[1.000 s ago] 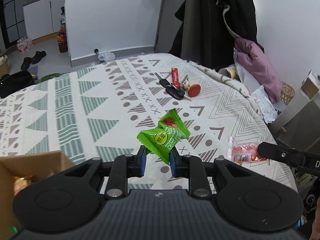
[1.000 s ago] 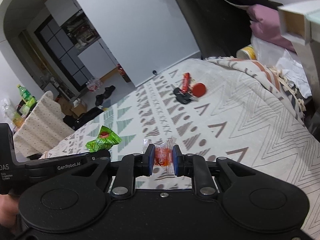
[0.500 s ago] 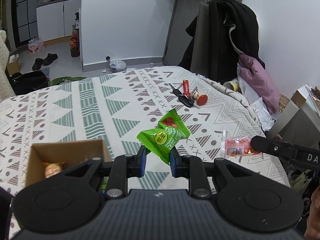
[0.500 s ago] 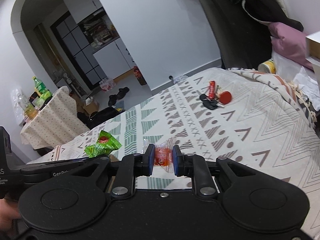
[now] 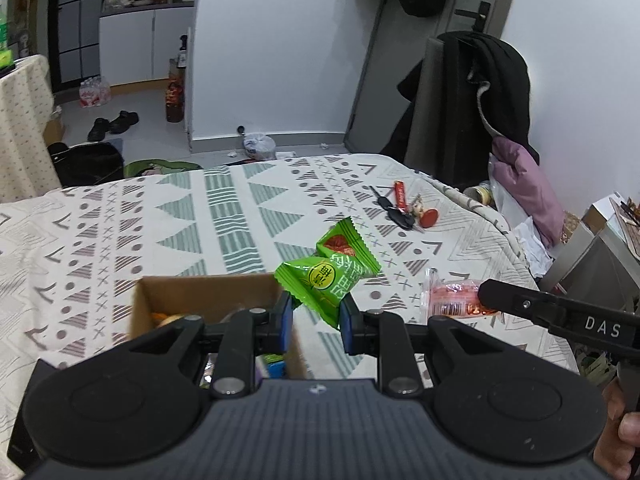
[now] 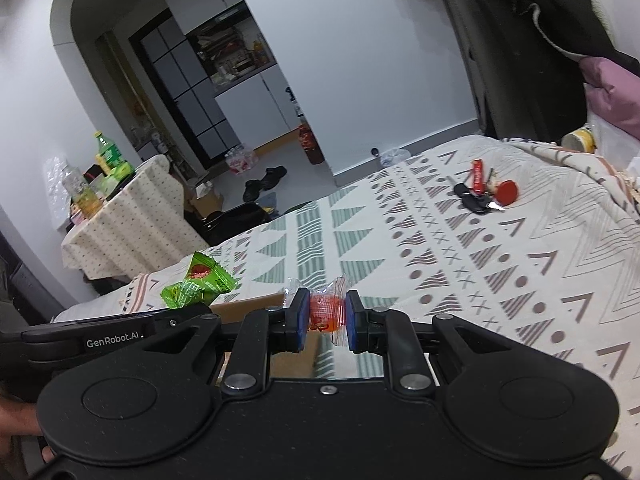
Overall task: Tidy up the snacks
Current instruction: 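Carry the green packet and orange candy over the cardboard box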
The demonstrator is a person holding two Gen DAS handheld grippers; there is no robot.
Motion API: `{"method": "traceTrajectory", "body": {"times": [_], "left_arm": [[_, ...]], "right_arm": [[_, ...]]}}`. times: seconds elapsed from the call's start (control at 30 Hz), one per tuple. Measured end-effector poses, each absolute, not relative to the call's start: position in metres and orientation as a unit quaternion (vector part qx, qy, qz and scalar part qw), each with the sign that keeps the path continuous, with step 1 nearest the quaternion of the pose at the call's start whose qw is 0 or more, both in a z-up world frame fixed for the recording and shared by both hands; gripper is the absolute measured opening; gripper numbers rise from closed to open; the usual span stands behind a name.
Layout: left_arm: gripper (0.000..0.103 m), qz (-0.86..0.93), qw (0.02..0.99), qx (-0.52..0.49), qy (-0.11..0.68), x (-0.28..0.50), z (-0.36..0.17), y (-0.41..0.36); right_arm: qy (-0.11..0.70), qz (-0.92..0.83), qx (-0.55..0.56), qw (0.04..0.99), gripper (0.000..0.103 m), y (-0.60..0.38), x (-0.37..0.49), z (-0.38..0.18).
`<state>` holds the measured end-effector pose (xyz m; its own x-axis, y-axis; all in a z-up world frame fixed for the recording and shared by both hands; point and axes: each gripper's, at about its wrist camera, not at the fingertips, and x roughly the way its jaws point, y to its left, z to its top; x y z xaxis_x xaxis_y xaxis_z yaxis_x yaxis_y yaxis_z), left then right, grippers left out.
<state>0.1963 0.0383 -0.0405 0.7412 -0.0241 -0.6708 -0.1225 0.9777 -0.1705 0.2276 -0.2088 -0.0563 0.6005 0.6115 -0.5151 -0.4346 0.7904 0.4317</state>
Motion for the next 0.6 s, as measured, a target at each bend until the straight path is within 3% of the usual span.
{"method": "traceTrajectory", "body": {"times": [0.6], "left_arm": [[0.023, 0.061, 0.913, -0.141, 0.377, 0.158, -0.064, 0.104]], "right_arm": [[0.351, 0.346, 0.098, 0.864, 0.018, -0.131, 0.209, -0.06]]}}
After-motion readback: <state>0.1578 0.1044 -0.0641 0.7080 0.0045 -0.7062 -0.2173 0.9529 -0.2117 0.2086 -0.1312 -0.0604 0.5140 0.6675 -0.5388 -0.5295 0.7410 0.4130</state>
